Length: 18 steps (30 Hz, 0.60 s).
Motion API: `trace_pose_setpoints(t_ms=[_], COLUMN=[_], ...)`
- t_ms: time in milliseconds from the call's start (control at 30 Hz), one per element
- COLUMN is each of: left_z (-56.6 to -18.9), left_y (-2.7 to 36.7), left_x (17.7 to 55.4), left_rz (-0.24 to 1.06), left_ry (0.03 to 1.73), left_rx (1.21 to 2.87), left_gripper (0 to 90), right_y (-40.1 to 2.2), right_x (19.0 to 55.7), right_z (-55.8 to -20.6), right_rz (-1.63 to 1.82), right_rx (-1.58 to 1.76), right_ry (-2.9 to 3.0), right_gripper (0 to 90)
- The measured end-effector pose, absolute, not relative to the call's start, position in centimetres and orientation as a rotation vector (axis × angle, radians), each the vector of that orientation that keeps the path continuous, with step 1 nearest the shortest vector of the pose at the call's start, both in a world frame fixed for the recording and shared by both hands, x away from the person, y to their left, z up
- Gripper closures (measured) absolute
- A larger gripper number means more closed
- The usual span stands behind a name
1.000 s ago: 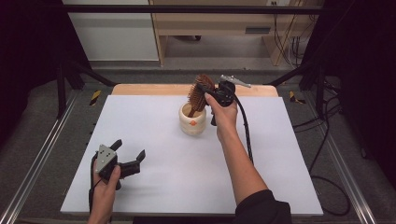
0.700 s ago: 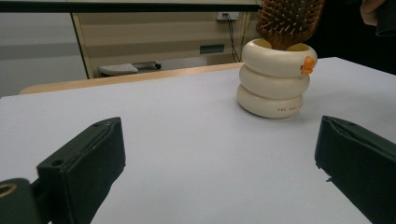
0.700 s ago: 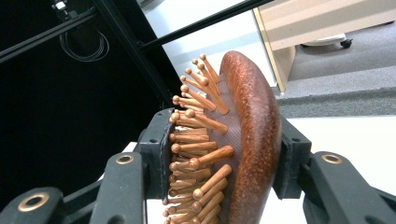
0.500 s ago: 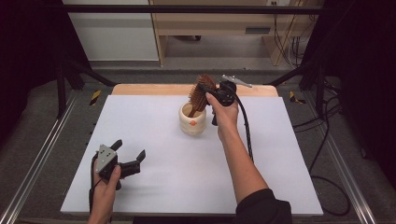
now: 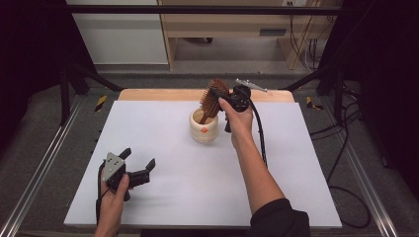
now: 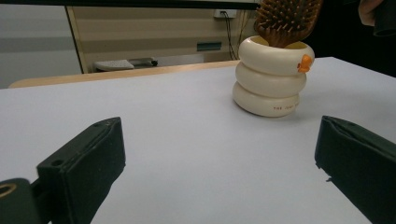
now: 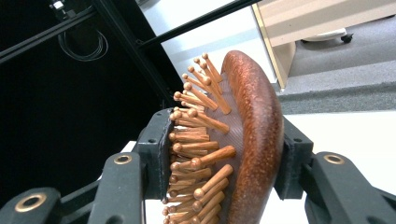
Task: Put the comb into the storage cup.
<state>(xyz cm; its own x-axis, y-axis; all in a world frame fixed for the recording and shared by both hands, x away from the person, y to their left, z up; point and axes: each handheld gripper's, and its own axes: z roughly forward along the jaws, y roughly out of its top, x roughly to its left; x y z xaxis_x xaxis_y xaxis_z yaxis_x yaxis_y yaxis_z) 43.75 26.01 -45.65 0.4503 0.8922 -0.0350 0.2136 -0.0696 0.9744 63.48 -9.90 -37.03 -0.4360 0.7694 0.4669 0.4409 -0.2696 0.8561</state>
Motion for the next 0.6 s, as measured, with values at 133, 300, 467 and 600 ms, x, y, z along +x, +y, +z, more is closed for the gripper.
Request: trace_pose_setpoints(t_ms=[133, 300, 467, 600], left_z=[-45.67, -45.7, -45.7, -45.72], left_y=[25.92, 25.84, 25.95, 25.94], left_x=[43.71, 43.77, 43.74, 43.73], left_rz=[0.747, 0.741, 0.741, 0.745], left_ry=[0.994, 1.001, 1.005, 1.006], left_rx=[1.57, 1.565, 1.562, 1.563], left_gripper=[1.7, 1.7, 1.8, 1.7], right_y=[-10.12, -10.07, -10.04, -10.07], right_x=[63.48, 63.56, 63.5, 63.49], right_z=[-37.01, -36.84, -36.8, -36.75], right_rz=[1.759, 1.751, 1.747, 1.742], right_rx=[1.493, 1.498, 1.498, 1.492], right_ry=[1.716, 1.728, 1.729, 1.737], right_gripper=[48.7, 48.7, 48.6, 48.3])
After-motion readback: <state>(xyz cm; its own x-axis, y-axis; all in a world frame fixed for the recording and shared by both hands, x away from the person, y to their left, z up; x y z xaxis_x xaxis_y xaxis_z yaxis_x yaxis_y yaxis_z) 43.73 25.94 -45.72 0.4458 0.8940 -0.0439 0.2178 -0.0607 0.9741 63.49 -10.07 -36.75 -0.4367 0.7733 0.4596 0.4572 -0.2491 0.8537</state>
